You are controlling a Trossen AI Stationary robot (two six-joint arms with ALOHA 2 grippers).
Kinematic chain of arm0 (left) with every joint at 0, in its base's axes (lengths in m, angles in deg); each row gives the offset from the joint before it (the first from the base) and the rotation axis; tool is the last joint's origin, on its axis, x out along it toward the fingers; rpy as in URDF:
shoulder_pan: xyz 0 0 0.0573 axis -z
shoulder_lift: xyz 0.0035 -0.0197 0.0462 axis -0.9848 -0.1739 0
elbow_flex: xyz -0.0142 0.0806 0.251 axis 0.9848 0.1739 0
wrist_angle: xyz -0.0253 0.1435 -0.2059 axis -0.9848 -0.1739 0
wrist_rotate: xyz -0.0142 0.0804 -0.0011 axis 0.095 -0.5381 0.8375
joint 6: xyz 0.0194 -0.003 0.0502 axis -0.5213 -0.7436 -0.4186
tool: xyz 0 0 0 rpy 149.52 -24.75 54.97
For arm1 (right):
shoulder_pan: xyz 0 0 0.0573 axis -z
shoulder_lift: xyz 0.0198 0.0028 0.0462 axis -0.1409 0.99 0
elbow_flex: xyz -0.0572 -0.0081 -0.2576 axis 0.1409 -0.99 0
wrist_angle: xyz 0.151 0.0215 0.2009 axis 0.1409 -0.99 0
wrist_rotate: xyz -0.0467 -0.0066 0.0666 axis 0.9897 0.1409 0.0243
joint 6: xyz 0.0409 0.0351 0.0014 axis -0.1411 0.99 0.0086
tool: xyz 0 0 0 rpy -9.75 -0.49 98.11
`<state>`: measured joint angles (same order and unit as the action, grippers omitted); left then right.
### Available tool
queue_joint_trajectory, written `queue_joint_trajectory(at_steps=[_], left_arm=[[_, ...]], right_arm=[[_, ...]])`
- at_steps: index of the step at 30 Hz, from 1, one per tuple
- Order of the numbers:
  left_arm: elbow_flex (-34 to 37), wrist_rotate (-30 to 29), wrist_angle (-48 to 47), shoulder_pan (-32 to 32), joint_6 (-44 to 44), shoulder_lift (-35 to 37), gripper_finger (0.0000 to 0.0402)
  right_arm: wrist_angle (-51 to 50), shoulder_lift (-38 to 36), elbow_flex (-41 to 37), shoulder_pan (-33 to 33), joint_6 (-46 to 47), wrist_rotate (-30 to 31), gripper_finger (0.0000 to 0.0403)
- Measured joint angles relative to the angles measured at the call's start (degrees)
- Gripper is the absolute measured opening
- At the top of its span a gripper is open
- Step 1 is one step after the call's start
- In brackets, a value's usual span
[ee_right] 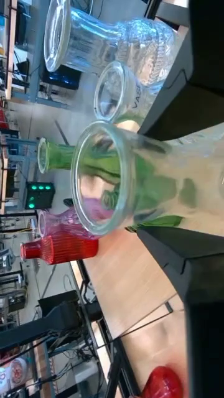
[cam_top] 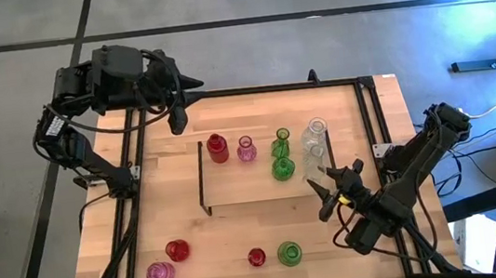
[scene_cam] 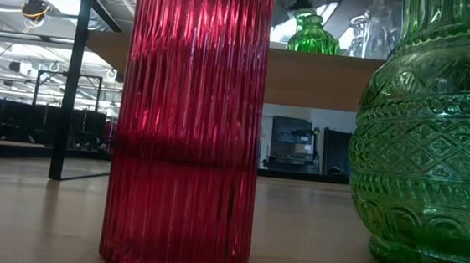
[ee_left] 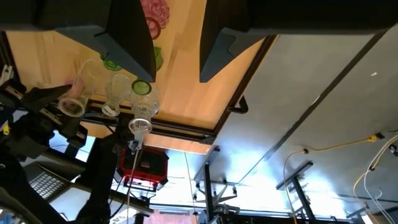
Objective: Sort vases onto shelf
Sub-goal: Put the transparent vase on the shelf aligned with the other transparent vases
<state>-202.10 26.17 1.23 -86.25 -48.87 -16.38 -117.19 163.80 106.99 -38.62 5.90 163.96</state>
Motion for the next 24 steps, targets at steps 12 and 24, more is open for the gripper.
queue_joint_trajectory(at_steps=[12,24], left_arm=[[0.00,0.00,0.00,0.00,-0.44,0.00,0.0116],[0.00,0.02,-0.02,0.00,-0.46,0.00,0.0116]], right_arm=[[-1.26,-0.35,0.02,-0.02,3.30,2.45,0.0216],[-1.13,-4.30,0.02,-0.13,0.71,3.15,0.0216]])
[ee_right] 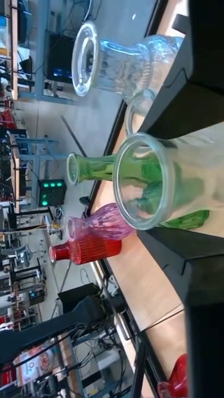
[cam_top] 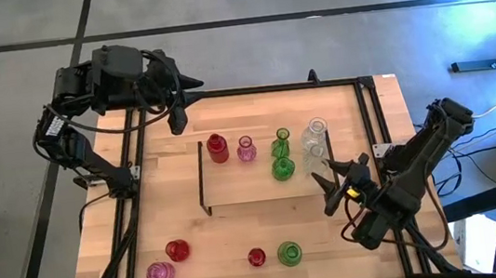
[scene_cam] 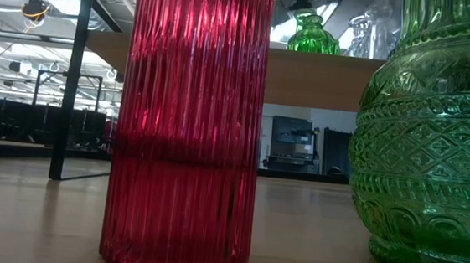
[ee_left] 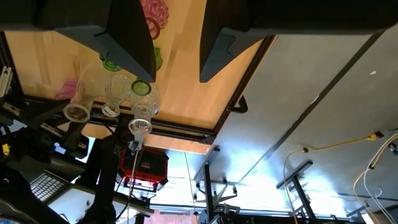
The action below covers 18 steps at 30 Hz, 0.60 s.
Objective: Sort vases onto shelf
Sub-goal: Put the transparent vase on the shelf aligned with the other transparent vases
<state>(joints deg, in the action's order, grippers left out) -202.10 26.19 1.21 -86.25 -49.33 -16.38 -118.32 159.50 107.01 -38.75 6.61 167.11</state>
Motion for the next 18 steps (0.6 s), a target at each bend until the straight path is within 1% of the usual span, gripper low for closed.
queue_joint_trajectory(at_steps=[6,18], left_arm=[[0.00,0.00,0.00,0.00,-0.02,0.00,0.0116],[0.00,0.00,0.00,0.00,-1.31,0.00,0.0116]], right_arm=[[0.10,-0.37,0.00,0.00,-0.36,0.92,0.0216],[1.66,-0.42,0.09,0.00,0.34,-4.16,0.0216]])
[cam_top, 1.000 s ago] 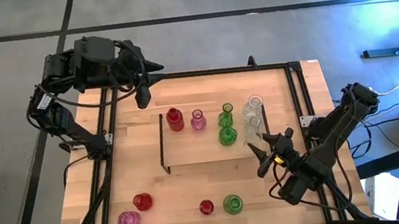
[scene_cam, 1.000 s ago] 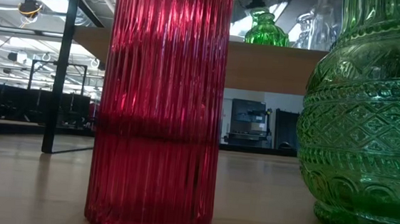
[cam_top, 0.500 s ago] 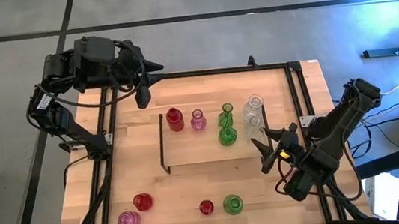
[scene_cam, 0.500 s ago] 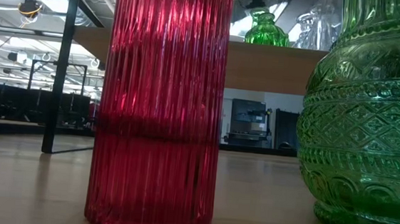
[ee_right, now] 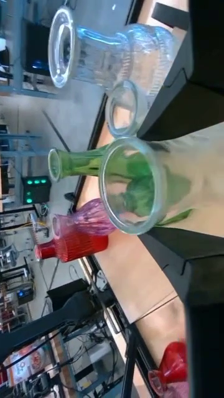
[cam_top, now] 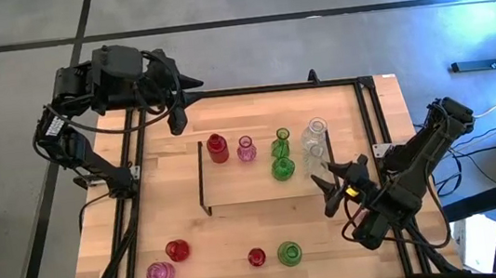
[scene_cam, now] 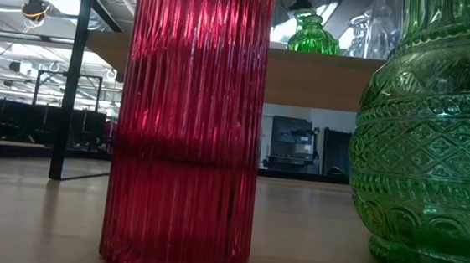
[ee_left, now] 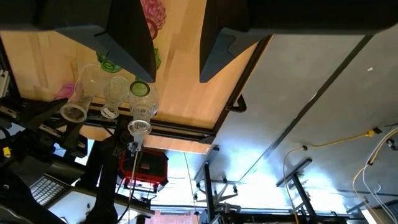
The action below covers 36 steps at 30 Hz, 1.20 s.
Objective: Sort vases onto shelf
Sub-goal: Put the transparent vase on the shelf aligned with the other transparent vases
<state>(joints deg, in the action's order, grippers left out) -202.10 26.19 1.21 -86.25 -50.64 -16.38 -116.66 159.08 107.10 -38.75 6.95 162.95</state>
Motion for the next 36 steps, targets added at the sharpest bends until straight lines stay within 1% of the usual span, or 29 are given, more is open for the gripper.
queue_joint_trajectory(at_steps=[6,13,16,21,26,30,36], left_arm=[[0.00,0.00,-0.02,0.00,0.07,0.00,0.0116],[0.00,1.33,-0.26,0.04,0.11,0.00,0.0116],[0.00,1.31,-0.70,0.04,0.24,0.00,0.0116],[0.00,1.31,-0.70,0.04,0.25,0.02,0.0116],[0.00,1.31,-0.76,0.00,0.24,0.02,0.0116],[0.00,1.31,-0.76,0.00,0.24,0.02,0.0116],[0.00,1.29,-0.77,0.00,-0.38,0.02,0.0116]], right_arm=[[-0.24,0.02,0.00,0.00,1.21,-3.97,0.0216],[-0.86,0.02,0.00,-0.02,2.57,-4.13,0.0216],[-1.73,0.04,0.06,-0.02,2.77,-5.50,0.0216],[-8.92,0.11,4.06,-0.07,4.38,-6.51,0.0216],[-15.15,0.09,8.90,-0.07,4.83,-9.33,0.0216],[-16.90,0.09,11.45,-0.07,4.17,-11.80,0.0216],[-17.25,0.09,13.11,-0.09,3.31,-14.70,0.0216]])
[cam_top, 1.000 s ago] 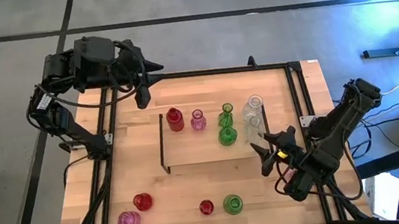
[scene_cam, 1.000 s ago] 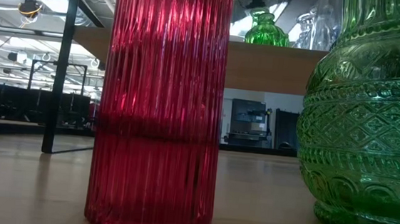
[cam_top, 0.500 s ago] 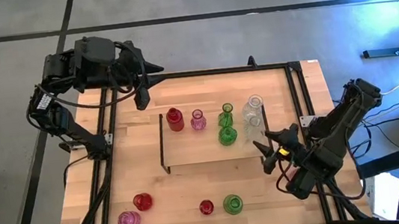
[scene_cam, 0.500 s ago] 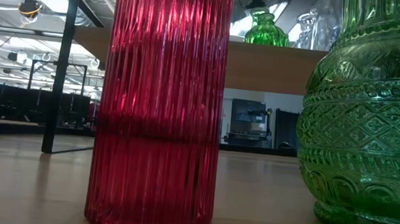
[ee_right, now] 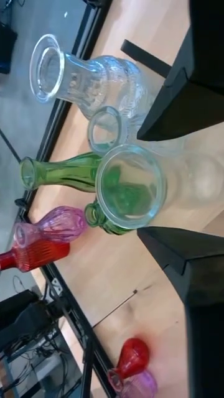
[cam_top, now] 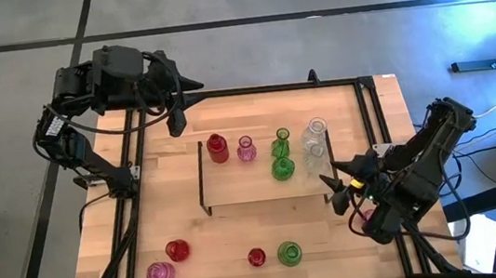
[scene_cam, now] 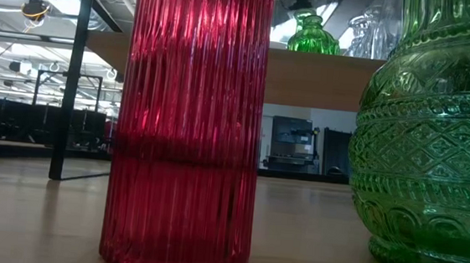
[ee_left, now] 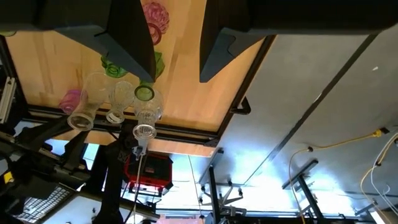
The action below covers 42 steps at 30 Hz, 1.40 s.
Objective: Sort vases onto shelf
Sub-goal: Put the transparent vase on the shelf aligned with the other transparent vases, then put the top violet vase on the shelf aligned with the other violet vase
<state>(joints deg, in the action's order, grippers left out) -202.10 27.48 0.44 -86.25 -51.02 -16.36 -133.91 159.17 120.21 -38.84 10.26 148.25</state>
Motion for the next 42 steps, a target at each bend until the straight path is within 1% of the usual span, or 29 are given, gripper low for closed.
queue_joint_trajectory(at_steps=[5,10,13,18,21,24,27,30,33,35,38,40,42], left_arm=[[0.00,0.00,-0.02,0.00,-0.86,0.00,0.0116],[0.00,0.00,-0.04,0.00,-0.86,0.00,0.0116],[0.00,0.00,-0.04,0.00,-0.86,0.00,0.0116],[0.00,0.00,-0.06,0.00,-0.85,0.00,0.0116],[0.00,0.00,-0.06,0.00,-0.84,0.00,0.0116],[0.00,0.90,-0.06,0.00,-0.82,0.00,0.0116],[0.00,4.48,-0.09,0.00,0.87,0.00,0.0116],[0.00,8.40,-0.82,0.04,3.71,0.00,0.0116],[0.00,9.00,-1.43,0.94,6.12,0.00,0.0116],[-0.07,8.30,-1.40,1.77,7.01,-0.42,0.0116],[-0.04,7.26,-1.43,3.12,9.30,-1.19,0.0116],[-0.04,7.10,-1.56,3.88,10.04,-1.68,0.0116],[0.02,6.96,-2.08,5.01,10.71,-1.93,0.0116]], right_arm=[[-0.28,0.00,1.15,0.02,-0.20,-0.66,0.0216],[-3.56,0.00,3.76,0.02,-0.33,-4.93,0.0216],[-5.85,0.00,5.67,0.02,-0.33,-6.09,0.0216],[-8.59,0.00,11.34,0.02,-1.00,-7.23,0.0216],[-8.49,0.00,16.54,0.02,-5.17,-7.58,0.0216],[-8.48,-0.03,22.19,0.02,-10.24,-11.64,0.0216],[-8.40,-0.07,26.80,0.04,-14.03,-17.31,0.0216],[-8.35,-0.19,29.32,0.04,-14.60,-24.42,0.0216],[-8.43,-1.17,28.39,0.02,-12.43,-32.87,0.0216],[-8.33,-2.14,25.57,0.02,-8.80,-37.55,0.0216],[-8.34,-4.44,17.86,-0.55,-0.67,-44.27,0.0216],[-8.33,-7.12,11.17,-2.86,5.03,-48.56,0.0216],[-8.60,-9.95,4.41,-5.62,12.38,-51.58,0.0216]])
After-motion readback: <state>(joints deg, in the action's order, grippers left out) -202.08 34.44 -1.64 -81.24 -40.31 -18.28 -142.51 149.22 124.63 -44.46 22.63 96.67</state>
